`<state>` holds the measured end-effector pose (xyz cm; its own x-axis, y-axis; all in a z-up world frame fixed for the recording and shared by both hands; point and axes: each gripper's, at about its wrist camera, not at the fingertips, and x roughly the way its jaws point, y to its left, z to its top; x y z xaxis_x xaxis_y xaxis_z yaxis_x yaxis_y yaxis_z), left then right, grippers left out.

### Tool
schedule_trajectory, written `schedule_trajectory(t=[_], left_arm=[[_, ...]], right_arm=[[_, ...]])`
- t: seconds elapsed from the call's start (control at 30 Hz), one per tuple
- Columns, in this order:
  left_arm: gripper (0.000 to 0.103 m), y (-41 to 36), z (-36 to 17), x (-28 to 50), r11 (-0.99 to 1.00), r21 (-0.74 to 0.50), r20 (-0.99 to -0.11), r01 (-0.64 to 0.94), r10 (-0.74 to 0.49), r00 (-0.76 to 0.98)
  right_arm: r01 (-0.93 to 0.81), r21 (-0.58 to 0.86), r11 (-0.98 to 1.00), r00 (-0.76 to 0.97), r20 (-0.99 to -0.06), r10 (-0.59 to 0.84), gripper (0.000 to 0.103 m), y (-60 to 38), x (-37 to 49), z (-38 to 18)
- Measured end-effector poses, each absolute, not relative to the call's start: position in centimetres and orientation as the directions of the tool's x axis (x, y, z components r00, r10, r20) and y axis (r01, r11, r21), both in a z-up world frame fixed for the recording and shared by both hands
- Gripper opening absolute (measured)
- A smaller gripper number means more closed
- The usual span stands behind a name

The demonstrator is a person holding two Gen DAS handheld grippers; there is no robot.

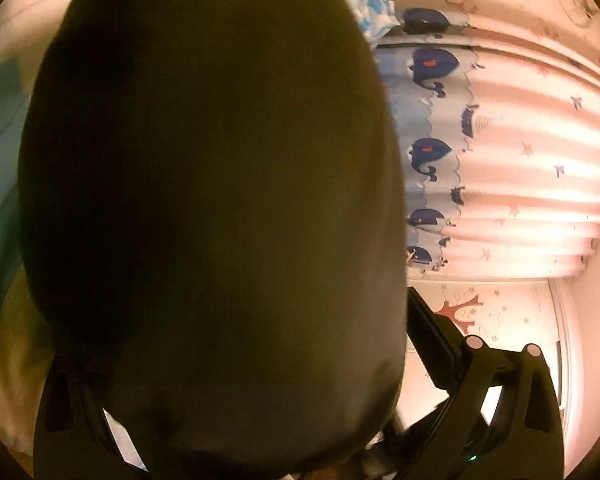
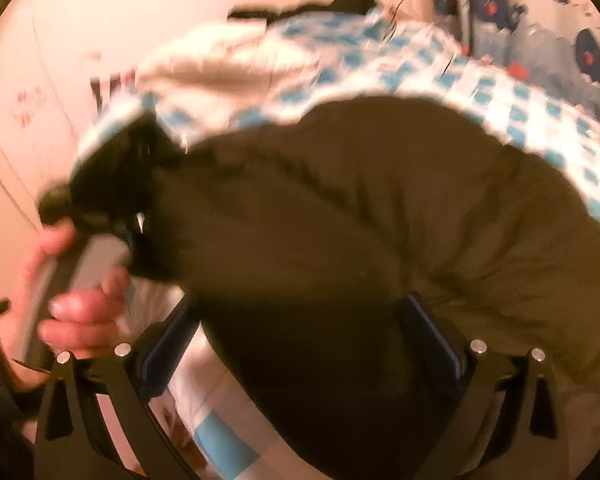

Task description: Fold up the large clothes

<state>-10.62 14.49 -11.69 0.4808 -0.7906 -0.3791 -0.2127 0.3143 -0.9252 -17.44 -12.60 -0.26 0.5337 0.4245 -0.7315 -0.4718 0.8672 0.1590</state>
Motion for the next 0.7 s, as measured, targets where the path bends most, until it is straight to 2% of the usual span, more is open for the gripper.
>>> schedule_trajectory(t=[0.07,0.1,0.17,0.23,0.33,0.4,0.5,0.63,0.67,0.7], left_arm=[[0.094,14.2,-11.6,-10.4,0.35,-0.917,-0.399,-0.192,-0.782,0.478],[0.091,14.1,-11.7,-10.4,0.366,-0.91,-0.414,-0.194,-0.776,0.477],[0.074,14.2,-11.6,-10.4,0.39,-0.901,-0.432,-0.192,-0.761,0.484],[0.044,14.4,-11.0,-10.7,0.417,-0.897,-0.43,-0.147,-0.744,0.511],[0.028,13.9,-8.6,-11.6,0.484,-0.875,-0.418,-0.029,-0.723,0.55],[0.026,12.8,-6.2,-12.5,0.534,-0.839,-0.394,0.103,-0.728,0.561],[0.026,12.2,-5.1,-12.8,0.586,-0.792,-0.416,0.169,-0.722,0.552],[0.033,14.1,-7.8,-11.7,0.511,-0.859,-0.413,0.041,-0.737,0.535],[0.037,14.4,-8.3,-11.5,0.489,-0.872,-0.409,0.012,-0.743,0.529],[0.047,14.7,-8.8,-11.1,0.479,-0.877,-0.417,-0.018,-0.744,0.521]], right_arm=[[-0.391,0.132,0.911,0.619,-0.694,0.367,0.096,-14.7,-16.8,1.2],[-0.305,0.099,0.947,0.667,-0.688,0.286,0.096,-16.2,-15.8,1.7],[-0.155,0.081,0.985,0.698,-0.696,0.167,0.096,-19.0,-13.7,1.7],[-0.034,0.06,0.998,0.673,-0.737,0.067,0.096,-21.3,-11.4,0.2],[-0.032,0.054,0.998,0.585,-0.809,0.063,0.097,-21.7,-9.6,-3.7],[-0.075,-0.018,0.997,0.567,-0.823,0.028,0.097,-20.5,-9.8,-4.6],[-0.098,0.008,0.995,0.559,-0.827,0.062,0.097,-20.9,-10.1,-3.6],[0.002,0.029,1.0,0.651,-0.759,0.021,0.097,-22.9,-9.6,-1.5],[0.03,0.019,0.999,0.649,-0.761,-0.005,0.097,-23.2,-8.8,-1.4],[0.04,0.007,0.999,0.637,-0.77,-0.02,0.097,-23.2,-7.9,-1.7]])
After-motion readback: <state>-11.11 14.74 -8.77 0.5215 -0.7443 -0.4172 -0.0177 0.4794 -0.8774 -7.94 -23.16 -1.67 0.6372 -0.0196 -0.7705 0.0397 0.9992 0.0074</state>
